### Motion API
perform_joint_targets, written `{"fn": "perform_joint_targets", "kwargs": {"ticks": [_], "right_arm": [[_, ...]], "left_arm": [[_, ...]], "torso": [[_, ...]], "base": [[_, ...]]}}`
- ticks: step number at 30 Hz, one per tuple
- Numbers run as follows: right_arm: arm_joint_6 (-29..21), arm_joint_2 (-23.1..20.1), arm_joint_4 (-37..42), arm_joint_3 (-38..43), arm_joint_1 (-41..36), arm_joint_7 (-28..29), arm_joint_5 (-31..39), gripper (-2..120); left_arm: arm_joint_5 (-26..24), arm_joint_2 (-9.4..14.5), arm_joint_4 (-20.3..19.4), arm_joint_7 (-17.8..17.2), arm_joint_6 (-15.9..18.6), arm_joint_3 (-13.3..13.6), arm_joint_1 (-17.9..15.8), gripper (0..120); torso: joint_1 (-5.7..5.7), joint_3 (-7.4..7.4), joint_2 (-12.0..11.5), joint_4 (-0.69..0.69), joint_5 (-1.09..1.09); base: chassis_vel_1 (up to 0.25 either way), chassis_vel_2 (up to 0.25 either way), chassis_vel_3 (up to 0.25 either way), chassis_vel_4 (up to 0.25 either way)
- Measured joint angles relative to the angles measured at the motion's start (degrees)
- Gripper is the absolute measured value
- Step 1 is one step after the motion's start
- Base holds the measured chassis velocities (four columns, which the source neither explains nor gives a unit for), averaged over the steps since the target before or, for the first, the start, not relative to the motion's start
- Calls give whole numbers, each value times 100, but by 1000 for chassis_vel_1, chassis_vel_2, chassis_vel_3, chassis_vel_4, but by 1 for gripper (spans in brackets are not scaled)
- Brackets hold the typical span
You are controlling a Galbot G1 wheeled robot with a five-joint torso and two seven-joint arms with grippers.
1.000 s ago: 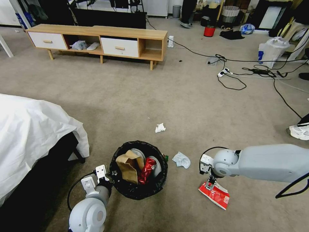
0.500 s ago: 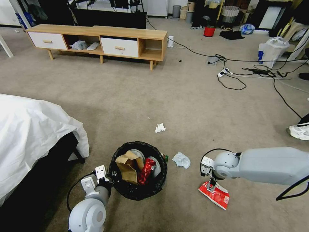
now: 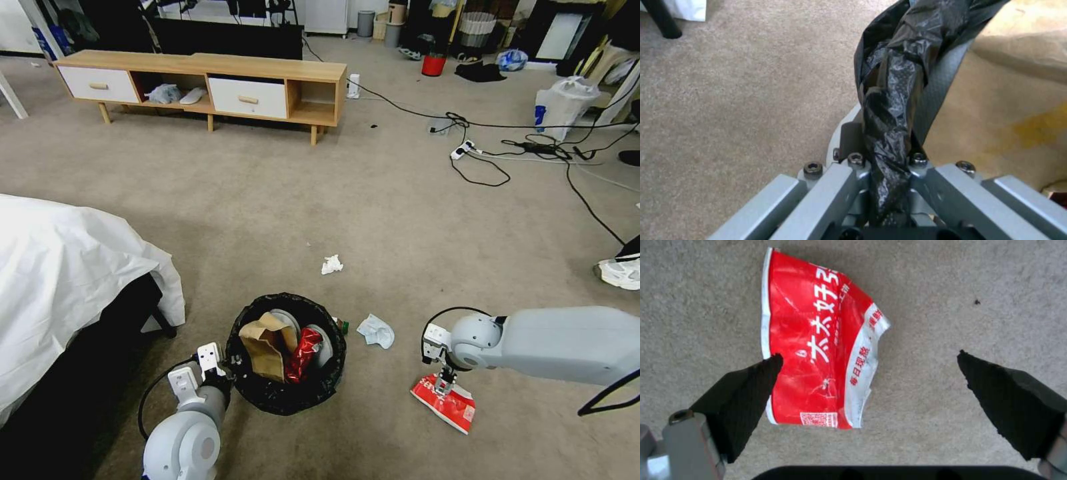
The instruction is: Pick up the trash bin, then pick up the garbage from the floor and place it into the trash bin.
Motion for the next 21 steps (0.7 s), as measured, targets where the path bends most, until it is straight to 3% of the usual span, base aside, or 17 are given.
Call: {"fn": "perform_joint_targets", "kwargs": {"ticks": [21], "right_arm": [[130, 338, -171, 140, 35, -201, -452, 100]], "left_arm": [[122, -120, 20, 5, -2, 59, 31, 2]], "torso": [[0, 0, 0, 1, 1]], "base": [[0, 0, 0, 0]]}}
